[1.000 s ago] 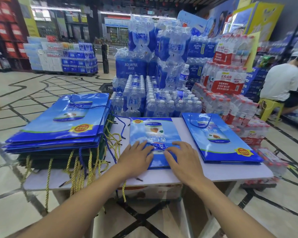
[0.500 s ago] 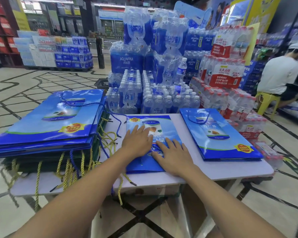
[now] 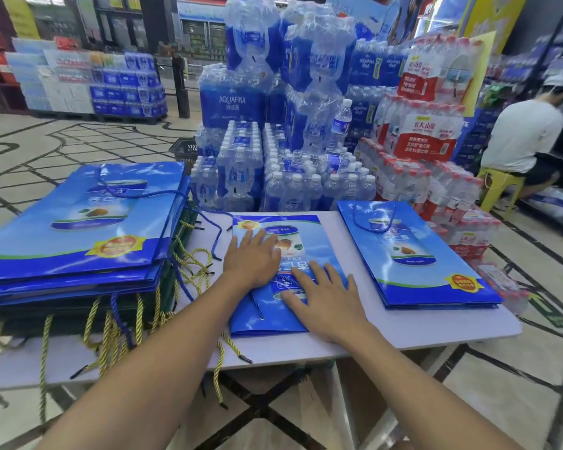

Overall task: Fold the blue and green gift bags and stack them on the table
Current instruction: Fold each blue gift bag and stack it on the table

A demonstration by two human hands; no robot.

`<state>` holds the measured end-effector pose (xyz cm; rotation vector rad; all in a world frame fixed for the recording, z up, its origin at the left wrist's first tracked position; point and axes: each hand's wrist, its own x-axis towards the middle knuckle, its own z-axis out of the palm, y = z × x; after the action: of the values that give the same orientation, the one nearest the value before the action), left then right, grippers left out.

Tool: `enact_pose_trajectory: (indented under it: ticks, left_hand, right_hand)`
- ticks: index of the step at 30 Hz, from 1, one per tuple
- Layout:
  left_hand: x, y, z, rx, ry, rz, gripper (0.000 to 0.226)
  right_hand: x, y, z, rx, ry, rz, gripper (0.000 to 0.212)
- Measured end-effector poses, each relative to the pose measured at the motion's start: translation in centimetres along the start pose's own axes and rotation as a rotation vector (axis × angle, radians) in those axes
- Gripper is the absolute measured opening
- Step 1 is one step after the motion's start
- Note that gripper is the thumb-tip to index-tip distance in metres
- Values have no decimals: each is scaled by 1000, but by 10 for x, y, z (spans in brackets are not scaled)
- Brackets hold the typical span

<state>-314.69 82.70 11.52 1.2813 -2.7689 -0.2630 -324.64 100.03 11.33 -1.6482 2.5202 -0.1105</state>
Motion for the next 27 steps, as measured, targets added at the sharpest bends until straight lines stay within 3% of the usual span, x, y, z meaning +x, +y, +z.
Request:
enact_pose_trajectory:
  ticks: [4, 9, 15, 19, 22, 27]
  left_hand:
    - [-33, 9, -12, -6, 3, -104, 63]
    - [-93, 2, -9, 35, -44, -104, 62]
    - [-109, -4, -9, 67, -23, -175, 66]
    - [-109, -7, -11, 55, 39, -143, 62]
    - [-109, -8, -16, -171, 80, -168, 58]
    - [-111, -1, -28, -500, 149, -194, 60]
  right_hand:
    - [-2, 1, -1, 12, 15, 2, 75]
    - [-6, -2, -1, 55, 78, 35, 86]
    - [-14, -12, -12, 3, 84, 269, 112]
    - [-9, -9, -27, 139, 83, 326, 95]
    - [3, 2, -38, 330, 96, 367, 75]
    - [11, 10, -58, 632, 146, 337, 63]
